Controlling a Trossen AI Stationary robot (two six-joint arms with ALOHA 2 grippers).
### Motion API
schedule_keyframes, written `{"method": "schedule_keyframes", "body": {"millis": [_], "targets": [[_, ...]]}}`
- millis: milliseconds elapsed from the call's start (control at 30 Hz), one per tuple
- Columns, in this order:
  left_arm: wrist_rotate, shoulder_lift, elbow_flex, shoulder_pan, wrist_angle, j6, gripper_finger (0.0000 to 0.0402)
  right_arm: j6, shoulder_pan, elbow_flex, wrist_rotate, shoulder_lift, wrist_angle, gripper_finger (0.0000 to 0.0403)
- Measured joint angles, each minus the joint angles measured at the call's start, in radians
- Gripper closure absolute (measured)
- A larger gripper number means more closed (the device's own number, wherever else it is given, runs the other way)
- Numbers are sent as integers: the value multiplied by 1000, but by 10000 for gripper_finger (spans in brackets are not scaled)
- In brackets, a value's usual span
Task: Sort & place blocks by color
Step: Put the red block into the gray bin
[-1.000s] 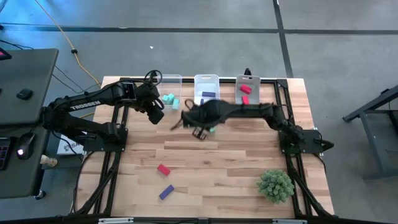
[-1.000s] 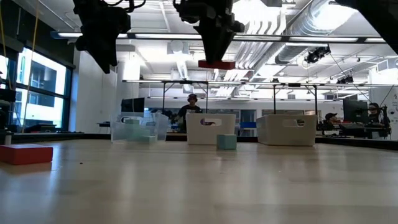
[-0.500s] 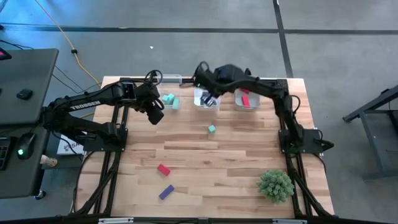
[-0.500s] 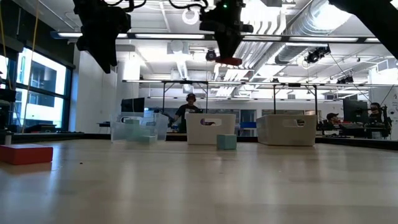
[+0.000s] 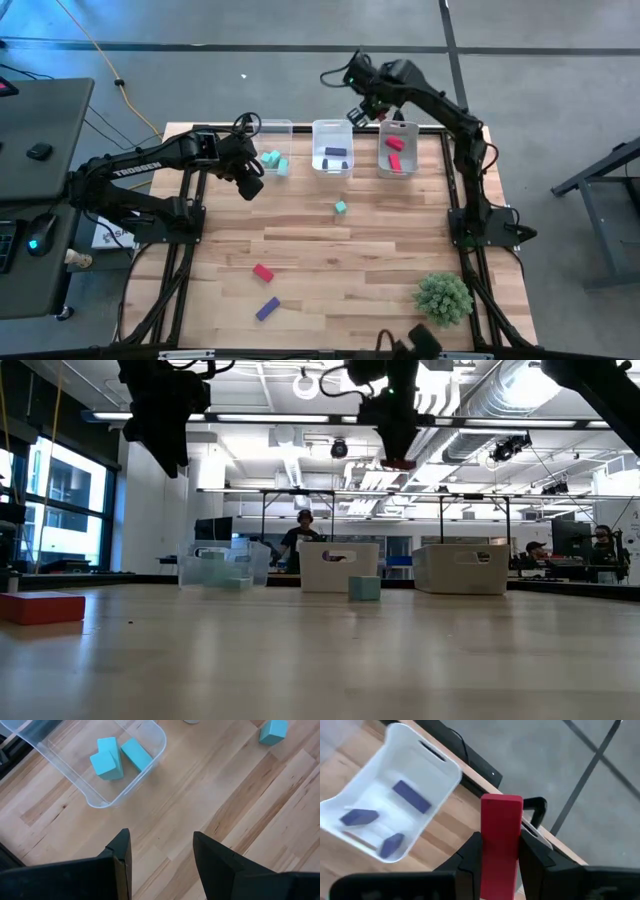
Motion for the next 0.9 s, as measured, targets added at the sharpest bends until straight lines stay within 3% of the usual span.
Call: {"method": "schedule_keyframes", "body": {"millis": [167, 500, 900], "targets": [[0, 0, 0, 0, 0, -17, 271, -54, -71, -76, -60, -2, 1, 331], [0, 0, 0, 0, 6, -52, 271, -72, -124, -417, -47, -123, 12, 331], [0, 0, 0, 0, 7, -54, 271, -44, -152, -838, -169, -262, 327, 331]]}}
